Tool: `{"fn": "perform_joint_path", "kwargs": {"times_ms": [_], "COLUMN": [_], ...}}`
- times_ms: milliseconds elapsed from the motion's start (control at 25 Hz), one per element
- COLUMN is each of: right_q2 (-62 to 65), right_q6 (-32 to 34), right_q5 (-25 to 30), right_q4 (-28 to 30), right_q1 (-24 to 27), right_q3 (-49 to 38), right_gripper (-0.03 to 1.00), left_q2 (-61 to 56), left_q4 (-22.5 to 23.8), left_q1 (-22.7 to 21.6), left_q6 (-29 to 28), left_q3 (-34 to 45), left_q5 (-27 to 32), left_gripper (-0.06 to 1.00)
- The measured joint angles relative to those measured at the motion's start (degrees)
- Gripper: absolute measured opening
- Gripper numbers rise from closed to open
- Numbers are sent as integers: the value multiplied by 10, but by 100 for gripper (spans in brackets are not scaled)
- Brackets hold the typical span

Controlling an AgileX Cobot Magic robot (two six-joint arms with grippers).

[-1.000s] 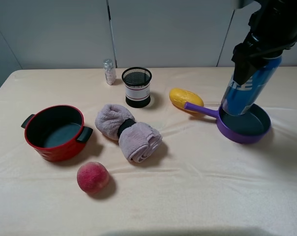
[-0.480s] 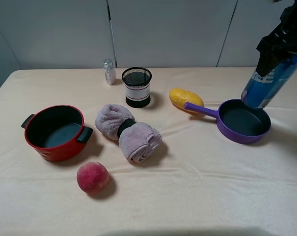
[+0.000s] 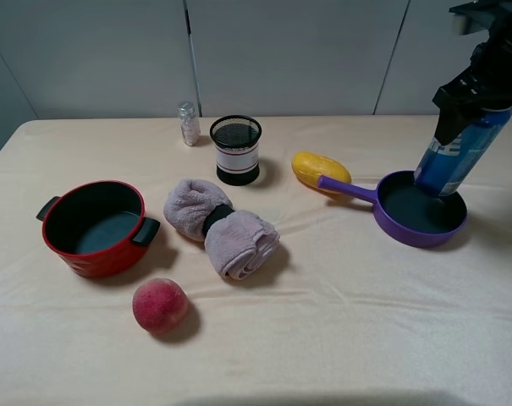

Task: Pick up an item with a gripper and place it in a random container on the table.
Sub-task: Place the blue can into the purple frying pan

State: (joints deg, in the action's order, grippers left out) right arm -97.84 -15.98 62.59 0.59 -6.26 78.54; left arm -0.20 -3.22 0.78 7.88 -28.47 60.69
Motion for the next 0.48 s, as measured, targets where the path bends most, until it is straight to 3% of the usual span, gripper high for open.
{"fn": "perform_joint_path", "kwargs": {"times_ms": [480], "right_q2": [-69], "right_q6": [-3], "right_q5": [-25], "right_q4": [0], "right_q1": [0], "right_q3": [0], "right_gripper": [49], "left_q2": [0], "left_q4": [0], "left_q1": [0], "left_q6": [0], "left_q3": [0], "left_q5": [0], "left_gripper": [99]}}
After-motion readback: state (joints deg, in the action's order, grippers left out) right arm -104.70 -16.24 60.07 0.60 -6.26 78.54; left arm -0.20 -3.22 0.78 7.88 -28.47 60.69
